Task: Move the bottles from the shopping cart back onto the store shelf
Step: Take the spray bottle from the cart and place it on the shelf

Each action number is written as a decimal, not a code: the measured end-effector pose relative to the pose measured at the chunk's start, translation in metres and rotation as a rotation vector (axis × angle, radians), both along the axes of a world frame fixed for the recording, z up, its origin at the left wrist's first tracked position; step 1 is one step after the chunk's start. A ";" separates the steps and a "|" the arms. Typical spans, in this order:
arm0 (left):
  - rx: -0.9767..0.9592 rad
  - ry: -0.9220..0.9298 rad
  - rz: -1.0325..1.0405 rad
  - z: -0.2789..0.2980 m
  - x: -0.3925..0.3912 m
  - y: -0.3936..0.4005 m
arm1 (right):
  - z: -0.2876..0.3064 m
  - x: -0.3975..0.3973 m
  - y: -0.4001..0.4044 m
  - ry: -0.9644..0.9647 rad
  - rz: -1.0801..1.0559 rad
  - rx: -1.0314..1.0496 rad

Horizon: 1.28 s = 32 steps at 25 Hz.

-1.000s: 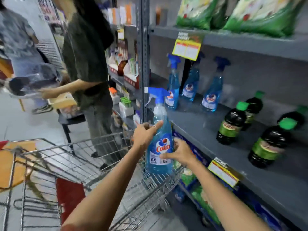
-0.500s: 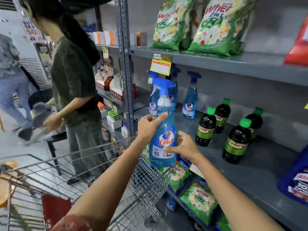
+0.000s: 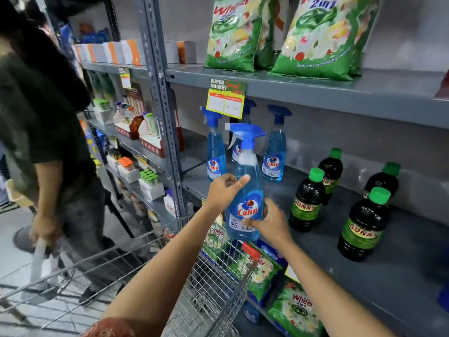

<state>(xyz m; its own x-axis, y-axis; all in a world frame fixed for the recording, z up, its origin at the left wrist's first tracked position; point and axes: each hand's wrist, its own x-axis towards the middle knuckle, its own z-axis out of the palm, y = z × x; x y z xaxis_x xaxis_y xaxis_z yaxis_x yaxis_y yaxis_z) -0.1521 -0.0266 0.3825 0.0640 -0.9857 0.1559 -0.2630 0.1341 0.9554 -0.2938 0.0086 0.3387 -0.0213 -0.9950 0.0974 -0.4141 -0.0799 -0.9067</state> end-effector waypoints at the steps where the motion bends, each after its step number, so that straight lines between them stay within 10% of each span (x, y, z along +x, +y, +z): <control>1: -0.010 -0.022 -0.019 -0.001 0.000 -0.013 | -0.002 0.002 -0.012 0.014 -0.033 -0.003; 21: 0.032 0.075 -0.225 -0.031 -0.008 -0.125 | -0.047 0.017 -0.118 0.055 -0.344 -0.085; 32: 0.059 0.133 0.321 -0.083 0.044 -0.149 | -0.070 0.020 -0.115 -0.040 -0.370 0.014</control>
